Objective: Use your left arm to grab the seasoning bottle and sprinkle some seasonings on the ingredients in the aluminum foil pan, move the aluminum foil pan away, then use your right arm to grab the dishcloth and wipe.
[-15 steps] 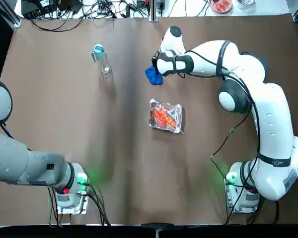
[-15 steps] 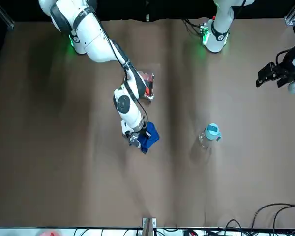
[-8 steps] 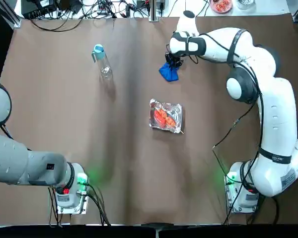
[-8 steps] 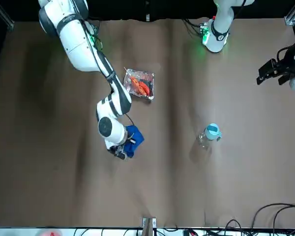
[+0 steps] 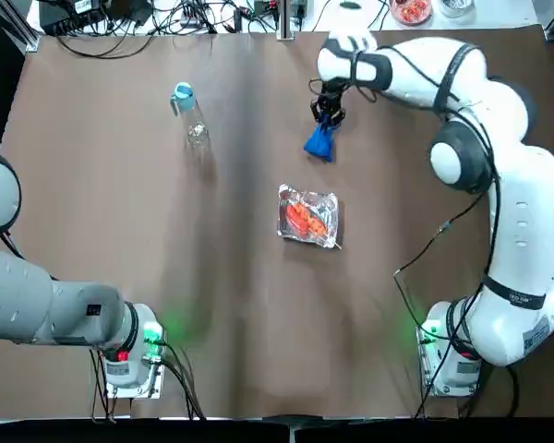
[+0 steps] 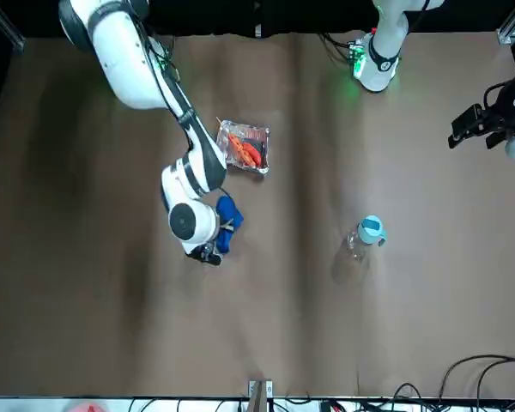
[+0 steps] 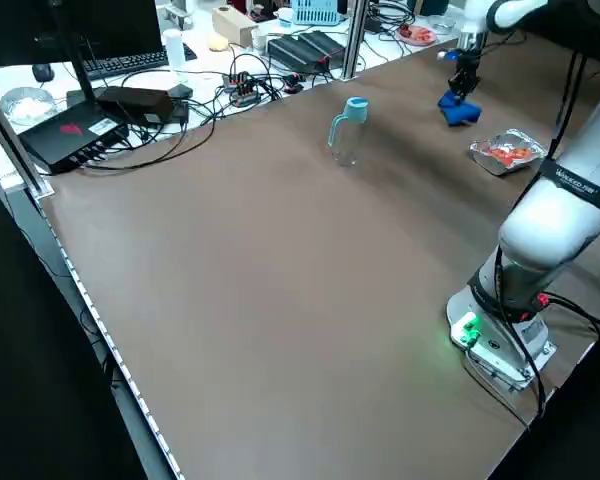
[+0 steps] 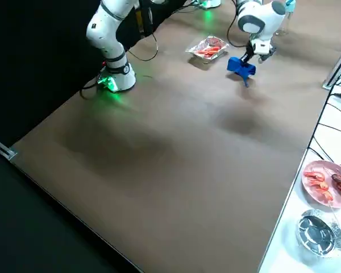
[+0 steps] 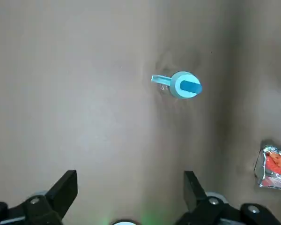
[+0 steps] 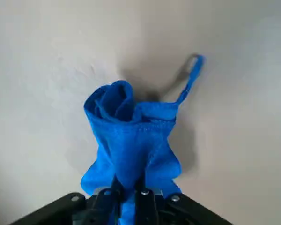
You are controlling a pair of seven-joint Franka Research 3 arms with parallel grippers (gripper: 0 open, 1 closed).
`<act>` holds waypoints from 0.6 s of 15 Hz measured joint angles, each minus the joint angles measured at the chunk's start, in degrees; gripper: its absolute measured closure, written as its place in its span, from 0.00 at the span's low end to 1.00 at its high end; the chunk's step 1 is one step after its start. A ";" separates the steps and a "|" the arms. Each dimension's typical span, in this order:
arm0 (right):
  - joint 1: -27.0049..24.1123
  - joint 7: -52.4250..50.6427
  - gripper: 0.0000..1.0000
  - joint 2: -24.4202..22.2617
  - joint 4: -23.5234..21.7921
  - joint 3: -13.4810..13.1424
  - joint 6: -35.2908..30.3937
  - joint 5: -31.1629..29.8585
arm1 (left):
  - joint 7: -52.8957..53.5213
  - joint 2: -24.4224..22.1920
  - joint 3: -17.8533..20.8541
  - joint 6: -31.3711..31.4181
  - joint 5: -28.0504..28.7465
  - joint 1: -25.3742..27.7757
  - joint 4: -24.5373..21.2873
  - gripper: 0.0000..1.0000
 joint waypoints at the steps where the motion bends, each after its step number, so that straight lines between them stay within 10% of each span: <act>1: -0.98 -1.76 0.87 -1.59 0.27 -0.33 -3.24 -0.04 | 0.23 0.00 -0.01 0.00 0.00 -0.02 -0.02 0.00; 9: -18.72 -25.11 0.87 -9.92 0.54 -0.74 -15.91 -6.11 | 1.16 0.00 -0.12 0.00 1.47 -0.38 -0.15 0.00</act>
